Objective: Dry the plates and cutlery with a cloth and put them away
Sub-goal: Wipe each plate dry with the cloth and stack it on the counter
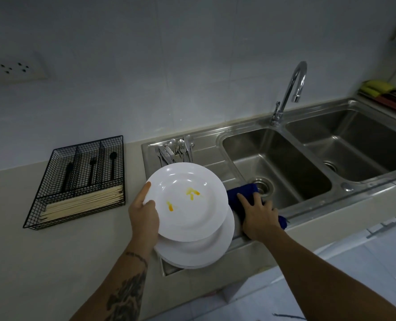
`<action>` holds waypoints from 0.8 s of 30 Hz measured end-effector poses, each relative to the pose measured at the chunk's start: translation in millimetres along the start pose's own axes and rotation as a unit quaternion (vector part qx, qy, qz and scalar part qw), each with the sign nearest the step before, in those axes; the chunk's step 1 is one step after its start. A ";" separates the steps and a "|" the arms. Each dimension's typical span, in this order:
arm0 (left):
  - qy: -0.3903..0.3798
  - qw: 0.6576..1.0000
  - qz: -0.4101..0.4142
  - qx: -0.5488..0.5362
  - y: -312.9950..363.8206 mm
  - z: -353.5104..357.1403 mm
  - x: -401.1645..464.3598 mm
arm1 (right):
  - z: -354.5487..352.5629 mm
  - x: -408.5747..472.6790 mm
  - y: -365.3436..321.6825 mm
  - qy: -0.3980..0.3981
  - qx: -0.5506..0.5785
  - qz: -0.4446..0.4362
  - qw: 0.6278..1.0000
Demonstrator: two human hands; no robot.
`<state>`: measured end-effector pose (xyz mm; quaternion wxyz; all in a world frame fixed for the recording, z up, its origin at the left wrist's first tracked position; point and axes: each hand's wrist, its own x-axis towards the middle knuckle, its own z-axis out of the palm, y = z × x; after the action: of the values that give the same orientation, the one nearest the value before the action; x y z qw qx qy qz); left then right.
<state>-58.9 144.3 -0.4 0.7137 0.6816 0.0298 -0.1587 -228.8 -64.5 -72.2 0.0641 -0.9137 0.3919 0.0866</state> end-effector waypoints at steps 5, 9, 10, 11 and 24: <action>-0.008 1.000 -0.018 -0.016 4.0 0.2 -2.0 | -26.6 5.2 20.6 0.008 0.157 0.073 0.985; -0.027 0.999 -0.019 -0.019 5.2 7.8 -3.8 | -55.5 10.1 18.1 0.105 0.377 0.074 0.917; -0.033 0.999 -0.019 -0.020 5.7 11.0 -5.0 | -64.1 10.0 11.7 0.136 0.392 0.057 0.908; -0.038 0.999 -0.018 -0.023 6.7 14.5 -6.5 | -73.1 8.4 3.1 0.168 0.389 0.033 0.905; -0.037 0.994 -0.032 -0.097 28.6 39.4 -21.2 | -92.4 -39.0 -77.7 0.102 -0.028 -0.124 0.987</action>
<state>-78.3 110.1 35.3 0.7713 0.6019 0.0397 -0.2030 -188.8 -1.0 29.9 0.0088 -0.9607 0.2774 -0.0052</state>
